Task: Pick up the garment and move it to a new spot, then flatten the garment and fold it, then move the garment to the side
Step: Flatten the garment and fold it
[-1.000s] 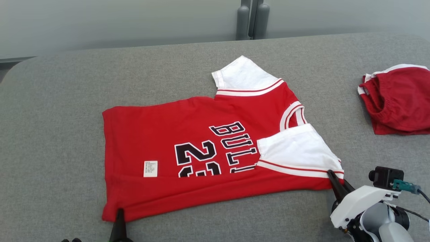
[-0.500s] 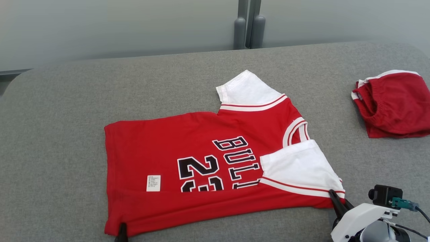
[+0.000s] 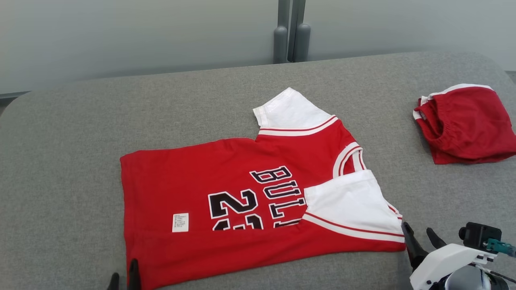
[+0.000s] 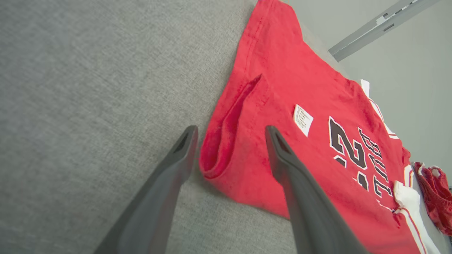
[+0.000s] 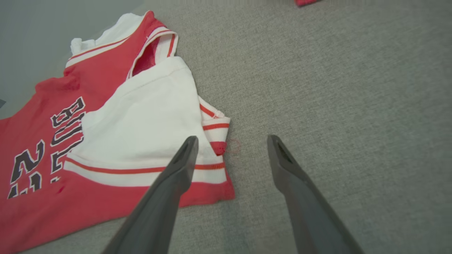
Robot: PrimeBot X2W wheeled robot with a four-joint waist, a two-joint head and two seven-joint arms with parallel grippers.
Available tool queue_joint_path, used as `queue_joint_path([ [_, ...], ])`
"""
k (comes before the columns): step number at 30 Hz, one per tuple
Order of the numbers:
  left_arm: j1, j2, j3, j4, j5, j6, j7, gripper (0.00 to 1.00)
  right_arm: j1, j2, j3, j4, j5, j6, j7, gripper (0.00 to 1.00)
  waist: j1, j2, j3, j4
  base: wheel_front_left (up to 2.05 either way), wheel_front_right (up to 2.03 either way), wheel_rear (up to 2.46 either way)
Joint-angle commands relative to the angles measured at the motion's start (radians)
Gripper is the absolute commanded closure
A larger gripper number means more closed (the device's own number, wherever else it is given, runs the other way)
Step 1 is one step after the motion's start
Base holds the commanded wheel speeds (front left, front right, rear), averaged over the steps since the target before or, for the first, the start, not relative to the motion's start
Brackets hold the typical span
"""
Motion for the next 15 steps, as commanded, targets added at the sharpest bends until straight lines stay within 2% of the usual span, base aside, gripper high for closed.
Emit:
queue_joint_path([
  [1,0.001,0.016,0.005,-0.007,0.008,0.009,0.002,0.00,0.010,-0.005,-0.004,-0.008,-0.006,-0.001,-0.005,0.00,0.0000,0.0000,0.002,-0.002,0.00,0.00,0.00],
  [7,-0.107,0.137,-0.002,-0.093,0.093,0.060,0.070,0.00,-0.032,-0.013,-0.016,-0.073,-0.027,-0.001,0.013,0.00,0.0000,0.0000,0.030,-0.014,0.00,0.00,0.00],
  [15,-0.313,0.262,-0.053,-0.055,0.203,0.076,0.192,0.00,-0.083,-0.055,0.046,-0.148,-0.009,-0.001,0.036,0.00,0.0000,0.0000,0.095,-0.035,0.00,0.00,0.00],
])
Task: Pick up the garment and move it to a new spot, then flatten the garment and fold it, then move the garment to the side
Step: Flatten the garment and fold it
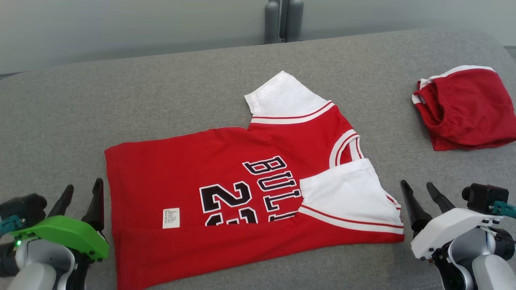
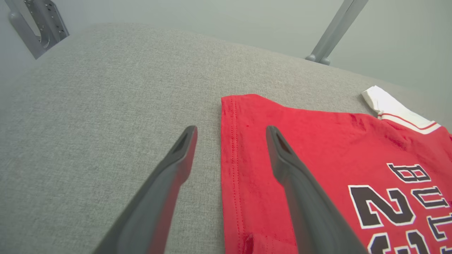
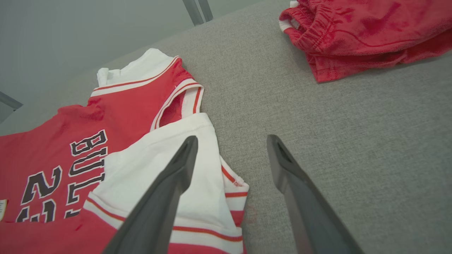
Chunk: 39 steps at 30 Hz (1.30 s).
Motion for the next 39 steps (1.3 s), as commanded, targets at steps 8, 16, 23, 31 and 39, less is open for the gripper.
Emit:
queue_joint_path([
  [8,-0.263,0.024,-0.078,0.157,0.088,-0.021,0.095,0.00,-0.084,-0.045,0.057,-0.067,0.023,0.000,0.019,0.00,0.0000,0.0000,0.111,-0.031,0.00,0.00,0.00],
  [16,-0.403,0.010,-0.119,0.297,0.117,-0.048,0.139,0.00,-0.109,-0.066,0.076,-0.083,0.041,0.000,0.022,0.00,0.0000,0.0000,0.166,-0.034,0.00,0.00,0.00],
  [23,-0.451,0.001,-0.139,0.371,0.117,-0.059,0.175,0.00,-0.115,-0.073,0.071,-0.088,0.041,0.000,0.024,0.00,0.0000,0.0000,0.177,-0.034,0.00,0.00,0.00],
  [31,-0.487,-0.020,-0.123,0.437,0.082,-0.080,0.170,0.14,-0.119,-0.073,0.068,-0.101,0.042,0.000,0.031,0.00,0.0000,0.0000,0.185,-0.034,0.00,0.00,0.00],
  [39,-0.511,-0.028,-0.129,0.479,0.069,-0.091,0.180,0.50,-0.118,-0.076,0.067,-0.108,0.038,0.000,0.039,0.00,0.0000,0.0000,0.191,-0.034,0.00,0.00,0.00],
])
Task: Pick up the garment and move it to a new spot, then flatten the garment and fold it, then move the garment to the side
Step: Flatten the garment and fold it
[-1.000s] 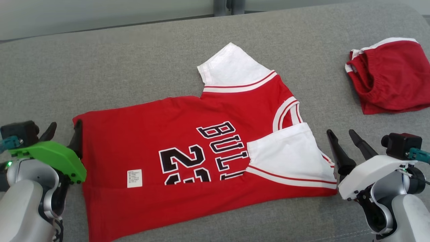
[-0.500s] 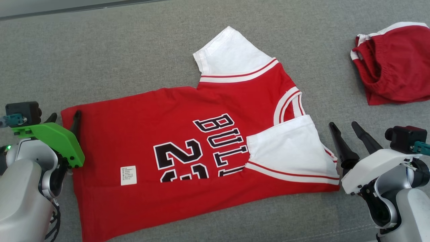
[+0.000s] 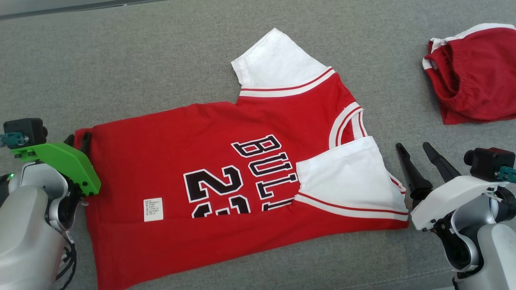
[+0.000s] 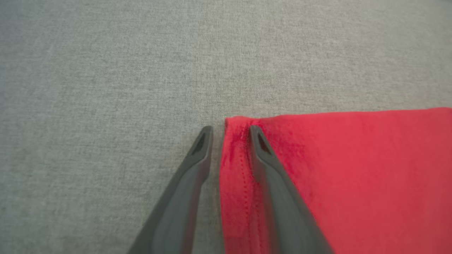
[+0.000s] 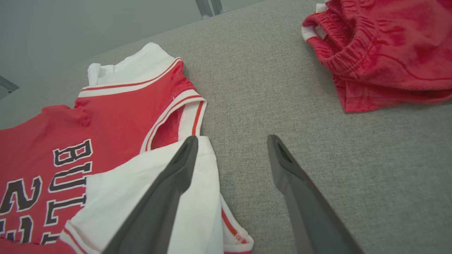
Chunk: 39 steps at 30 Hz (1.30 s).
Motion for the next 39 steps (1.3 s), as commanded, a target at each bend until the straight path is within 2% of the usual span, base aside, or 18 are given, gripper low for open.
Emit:
queue_joint_path([
  [1,-0.022,0.000,-0.001,0.008,-0.005,-0.006,-0.005,0.51,-0.011,-0.004,-0.001,-0.005,-0.001,0.000,0.004,0.00,-0.0001,0.0000,0.001,0.000,0.00,0.00,0.00],
  [4,-0.028,-0.007,-0.010,0.027,-0.005,-0.018,0.001,0.59,-0.015,-0.006,0.003,-0.006,-0.002,0.000,0.006,0.00,-0.0001,0.0000,0.002,-0.001,0.00,0.00,0.00],
  [9,-0.041,-0.018,-0.033,0.039,0.011,-0.033,-0.003,0.66,-0.023,-0.014,0.005,-0.012,-0.007,0.000,0.014,0.00,-0.0001,0.0000,0.002,0.003,0.00,0.00,0.00],
  [12,-0.051,-0.021,-0.041,0.040,0.029,-0.030,-0.035,0.96,-0.042,-0.021,0.013,-0.021,-0.011,0.000,0.018,0.00,-0.0001,0.0000,0.000,0.007,0.00,0.00,0.00],
  [13,-0.052,-0.022,-0.044,0.039,0.035,-0.030,-0.046,1.00,-0.049,-0.024,0.017,-0.023,-0.014,0.000,0.021,0.00,-0.0001,0.0000,-0.001,0.009,0.00,0.00,0.00],
  [18,-0.039,-0.031,-0.062,0.013,0.053,-0.042,-0.097,1.00,-0.104,-0.057,0.038,-0.031,-0.031,0.000,0.045,0.00,-0.0001,0.0000,-0.009,0.035,0.00,0.00,0.00],
  [27,0.010,-0.046,-0.076,-0.089,0.087,-0.017,-0.212,1.00,-0.276,-0.098,0.049,0.028,-0.107,0.000,0.135,0.00,-0.0001,0.0000,-0.012,0.103,0.00,0.00,0.00],
  [34,0.033,-0.072,-0.110,-0.200,0.123,0.020,-0.256,1.00,-0.522,-0.095,0.111,0.216,-0.155,0.000,0.254,0.00,-0.0001,0.0000,0.024,0.192,0.00,0.00,0.00],
  [39,-0.006,-0.114,-0.134,-0.229,0.138,0.027,-0.265,1.00,-0.677,-0.086,0.126,0.376,-0.194,0.000,0.302,0.00,-0.0001,0.0000,0.069,0.257,0.00,0.00,0.00],
])
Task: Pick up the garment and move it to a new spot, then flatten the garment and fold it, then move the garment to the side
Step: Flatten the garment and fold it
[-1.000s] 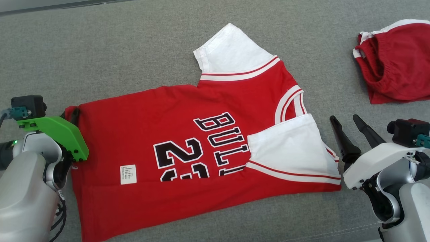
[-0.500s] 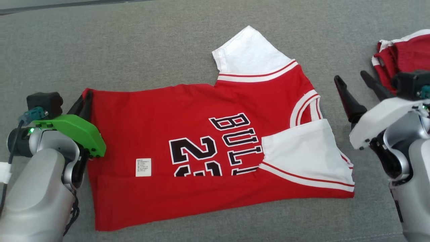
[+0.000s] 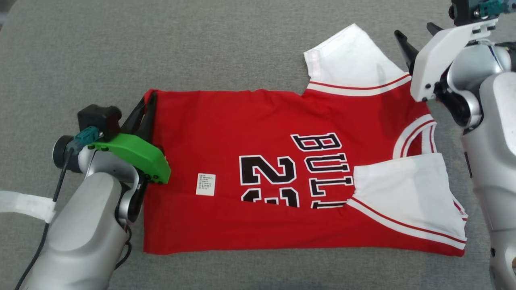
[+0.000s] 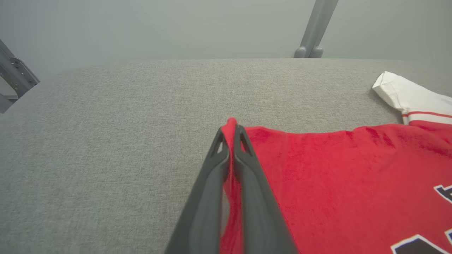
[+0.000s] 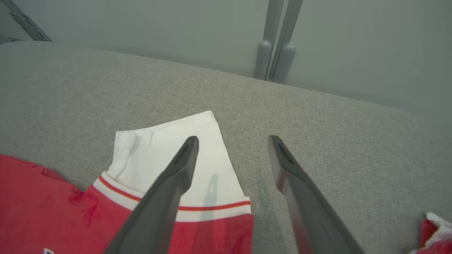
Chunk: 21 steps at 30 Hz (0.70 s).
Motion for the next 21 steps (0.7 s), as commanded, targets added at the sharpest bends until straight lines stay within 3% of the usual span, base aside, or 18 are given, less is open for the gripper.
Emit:
queue_joint_path([
  [1,-0.022,-0.008,-0.003,-0.005,0.009,0.005,-0.006,1.00,-0.023,-0.001,-0.001,0.019,-0.012,0.000,0.006,0.00,-0.0001,0.0000,0.051,0.057,0.00,0.00,0.00],
  [11,-0.121,-0.094,-0.041,0.041,0.033,-0.011,-0.053,1.00,-0.223,0.023,-0.030,0.300,-0.132,-0.001,0.009,0.00,-0.0001,0.0000,0.140,0.157,0.00,0.00,0.00],
  [21,-0.177,-0.138,-0.059,0.116,0.036,-0.031,-0.084,1.00,-0.308,0.037,-0.088,0.490,-0.248,0.000,-0.017,0.00,-0.0001,0.0000,0.171,0.193,0.00,0.00,0.00],
])
